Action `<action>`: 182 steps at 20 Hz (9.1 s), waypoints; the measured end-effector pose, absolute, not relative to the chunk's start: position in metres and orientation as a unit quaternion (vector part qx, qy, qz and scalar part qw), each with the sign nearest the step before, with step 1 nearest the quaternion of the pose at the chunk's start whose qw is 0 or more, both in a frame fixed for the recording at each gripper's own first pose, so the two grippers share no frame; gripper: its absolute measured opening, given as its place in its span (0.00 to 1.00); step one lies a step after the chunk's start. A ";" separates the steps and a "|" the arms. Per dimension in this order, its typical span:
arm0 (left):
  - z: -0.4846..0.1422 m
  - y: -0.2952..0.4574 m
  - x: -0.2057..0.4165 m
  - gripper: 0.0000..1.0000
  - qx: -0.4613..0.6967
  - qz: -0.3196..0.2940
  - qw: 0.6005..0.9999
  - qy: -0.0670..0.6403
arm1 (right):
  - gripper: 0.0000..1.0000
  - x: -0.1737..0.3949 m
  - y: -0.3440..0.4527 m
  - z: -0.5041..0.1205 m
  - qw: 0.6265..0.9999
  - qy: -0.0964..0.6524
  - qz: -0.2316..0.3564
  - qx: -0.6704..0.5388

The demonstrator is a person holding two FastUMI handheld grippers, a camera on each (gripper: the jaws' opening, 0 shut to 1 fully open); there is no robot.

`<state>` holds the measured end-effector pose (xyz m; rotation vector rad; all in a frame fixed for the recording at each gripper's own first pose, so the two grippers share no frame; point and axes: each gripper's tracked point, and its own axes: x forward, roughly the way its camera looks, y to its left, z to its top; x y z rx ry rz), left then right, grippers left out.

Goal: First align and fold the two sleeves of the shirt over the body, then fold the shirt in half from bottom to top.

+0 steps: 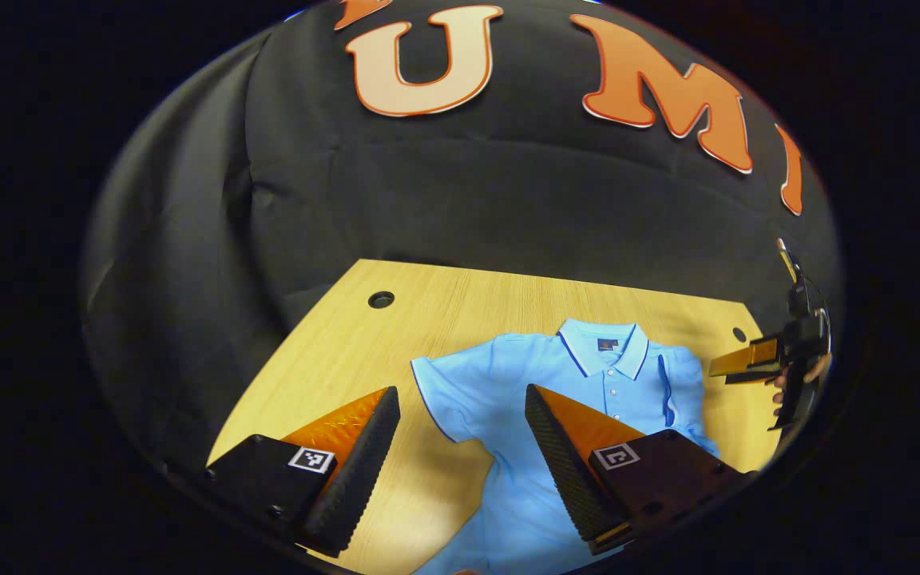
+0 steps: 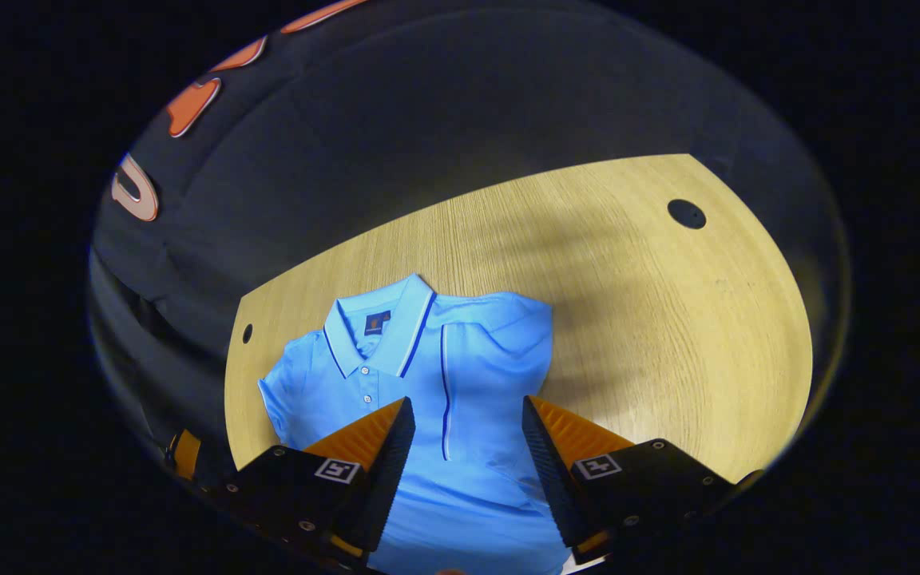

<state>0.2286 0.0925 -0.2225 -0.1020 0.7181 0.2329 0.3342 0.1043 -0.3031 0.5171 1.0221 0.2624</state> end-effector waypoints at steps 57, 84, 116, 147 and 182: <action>-0.377 0.146 0.308 0.05 -0.089 0.091 0.804 0.581 | 0.99 0.176 -0.065 -0.221 0.919 0.319 -0.004 0.232; -0.382 0.135 0.316 0.04 -0.157 0.070 0.807 0.566 | 0.99 0.174 -0.069 -0.224 0.921 0.321 -0.009 0.222; -0.344 0.091 0.352 0.04 -0.026 0.023 0.840 0.542 | 0.98 0.173 -0.073 -0.233 0.918 0.332 -0.010 0.217; -0.252 0.061 0.193 1.00 0.004 -0.099 0.895 0.434 | 0.99 0.089 0.022 -0.239 0.911 0.369 0.044 0.181; -0.395 0.066 -0.081 1.00 0.037 -0.059 0.840 0.538 | 0.81 -0.071 0.050 -0.395 0.820 0.531 0.213 -0.011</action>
